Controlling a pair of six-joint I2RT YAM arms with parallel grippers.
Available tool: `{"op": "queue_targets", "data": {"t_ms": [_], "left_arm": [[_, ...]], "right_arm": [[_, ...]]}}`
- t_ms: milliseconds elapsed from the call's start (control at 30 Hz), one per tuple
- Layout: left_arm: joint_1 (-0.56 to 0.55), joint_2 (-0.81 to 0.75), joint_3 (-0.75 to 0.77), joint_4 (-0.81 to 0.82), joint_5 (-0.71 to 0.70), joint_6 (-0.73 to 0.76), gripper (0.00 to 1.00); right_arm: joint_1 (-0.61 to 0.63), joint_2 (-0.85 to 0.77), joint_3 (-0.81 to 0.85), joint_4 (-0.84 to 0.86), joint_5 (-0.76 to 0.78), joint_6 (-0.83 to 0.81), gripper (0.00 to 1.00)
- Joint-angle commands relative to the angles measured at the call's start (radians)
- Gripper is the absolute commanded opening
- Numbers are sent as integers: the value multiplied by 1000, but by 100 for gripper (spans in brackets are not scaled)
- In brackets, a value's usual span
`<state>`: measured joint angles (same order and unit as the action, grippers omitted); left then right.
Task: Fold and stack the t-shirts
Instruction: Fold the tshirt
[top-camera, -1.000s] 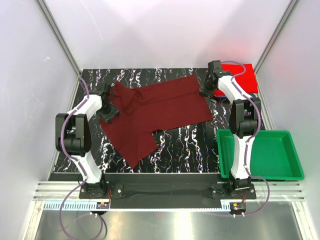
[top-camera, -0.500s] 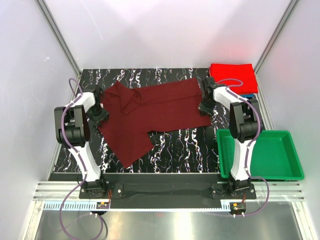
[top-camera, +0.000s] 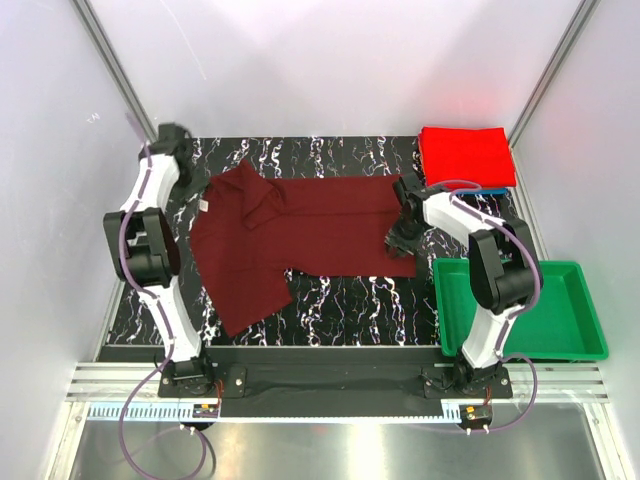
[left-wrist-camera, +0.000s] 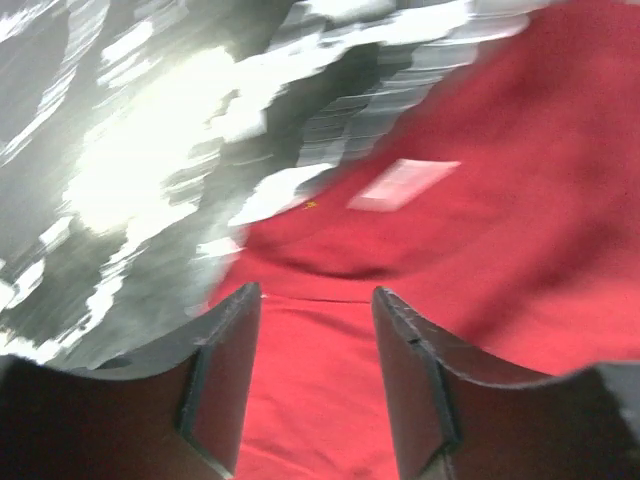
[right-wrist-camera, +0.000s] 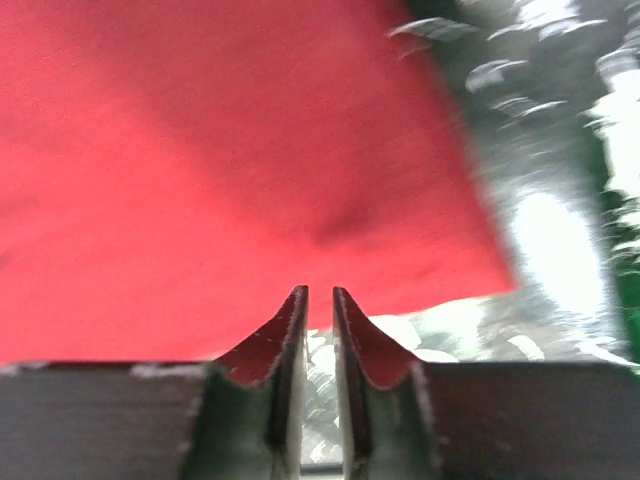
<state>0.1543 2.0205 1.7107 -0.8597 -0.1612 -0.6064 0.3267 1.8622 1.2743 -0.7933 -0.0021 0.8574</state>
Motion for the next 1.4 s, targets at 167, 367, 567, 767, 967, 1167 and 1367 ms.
{"op": "queue_targets", "data": {"t_ms": [167,367,567,767,967,1167,1367], "left_arm": [[-275,164,529,-168,-20,102,55],[-384,156,425,-39,-115,89,52],[-452,236,434,31,-248,181,52],[-467,345,515,7,-293,198,51],[-469,409,550,8,-308,214,52],[-469,428,570,37,-310,243,52],[-466,420,564,33,-321,247,41]], "right_arm": [[17,-86,128,154,-289,-84,35],[17,-87,218,140,-317,-121,45],[17,-69,295,121,-322,-141,51],[20,-64,310,121,-331,-143,54],[26,-72,315,120,-326,-156,54],[28,-67,319,117,-319,-169,55],[28,-58,339,101,-303,-187,54]]}}
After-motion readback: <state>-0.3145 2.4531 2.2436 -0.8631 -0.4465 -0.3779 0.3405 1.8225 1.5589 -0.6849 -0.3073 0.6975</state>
